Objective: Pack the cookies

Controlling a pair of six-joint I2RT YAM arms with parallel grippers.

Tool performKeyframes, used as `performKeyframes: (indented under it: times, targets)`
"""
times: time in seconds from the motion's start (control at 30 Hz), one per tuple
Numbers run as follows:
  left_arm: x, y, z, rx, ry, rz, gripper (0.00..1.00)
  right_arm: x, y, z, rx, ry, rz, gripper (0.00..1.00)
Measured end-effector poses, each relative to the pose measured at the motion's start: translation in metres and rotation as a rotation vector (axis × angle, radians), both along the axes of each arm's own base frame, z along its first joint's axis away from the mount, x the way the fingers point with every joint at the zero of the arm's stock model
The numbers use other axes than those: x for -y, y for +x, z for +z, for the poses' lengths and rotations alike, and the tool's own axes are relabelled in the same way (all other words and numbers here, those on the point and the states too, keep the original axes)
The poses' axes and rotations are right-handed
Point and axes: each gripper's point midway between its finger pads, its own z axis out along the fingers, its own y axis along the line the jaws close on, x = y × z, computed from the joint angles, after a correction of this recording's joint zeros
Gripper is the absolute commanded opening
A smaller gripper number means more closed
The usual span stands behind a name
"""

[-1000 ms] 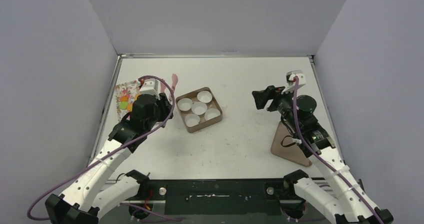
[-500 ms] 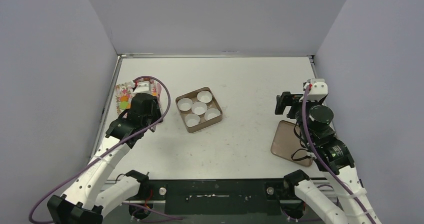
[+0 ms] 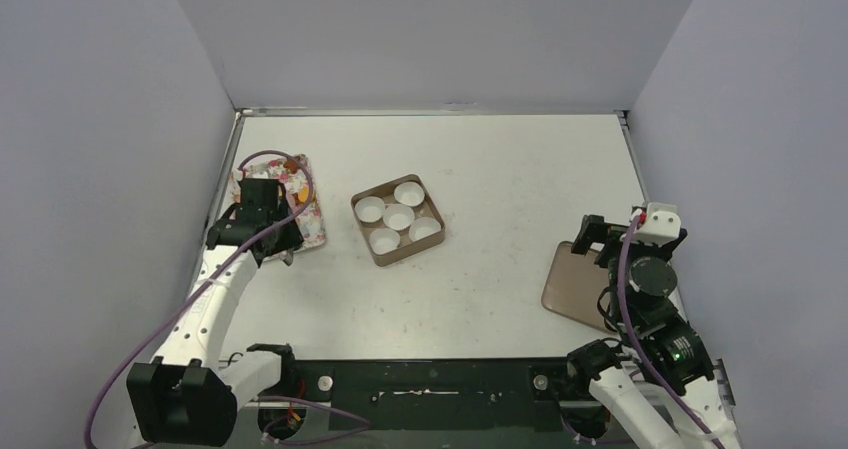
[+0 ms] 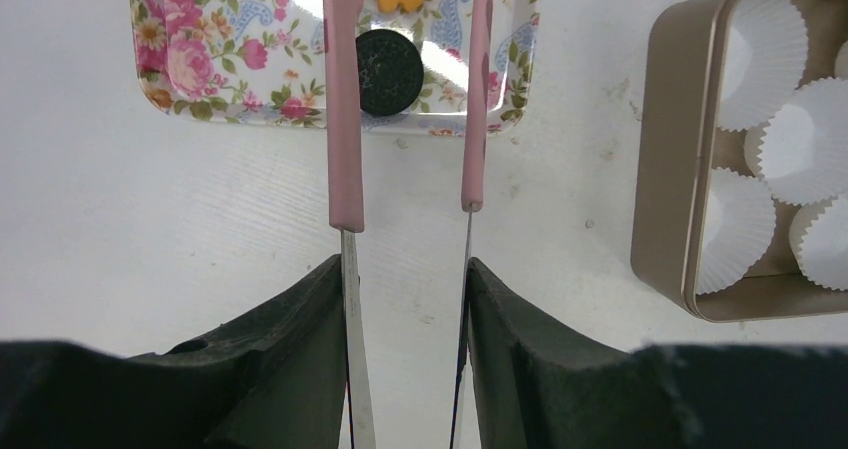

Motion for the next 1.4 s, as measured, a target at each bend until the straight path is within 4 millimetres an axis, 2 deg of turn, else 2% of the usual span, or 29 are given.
performKeyframes:
  times: [0.2,0.7,1.4]
  targets:
    - [-0.009,-0.004,-0.018,-0.092,-0.074,0.060,0.42,0.006,-0.010,-0.004,0.058,0.022,-0.013,1.00]
    - [-0.008,0.000,-0.039,-0.247,-0.079,0.060,0.42,0.012,-0.025,0.006,0.196,0.070,-0.011,1.00]
    - [-0.009,0.009,-0.052,-0.313,-0.058,0.032,0.41,0.016,-0.027,0.007,0.215,0.063,-0.026,1.00]
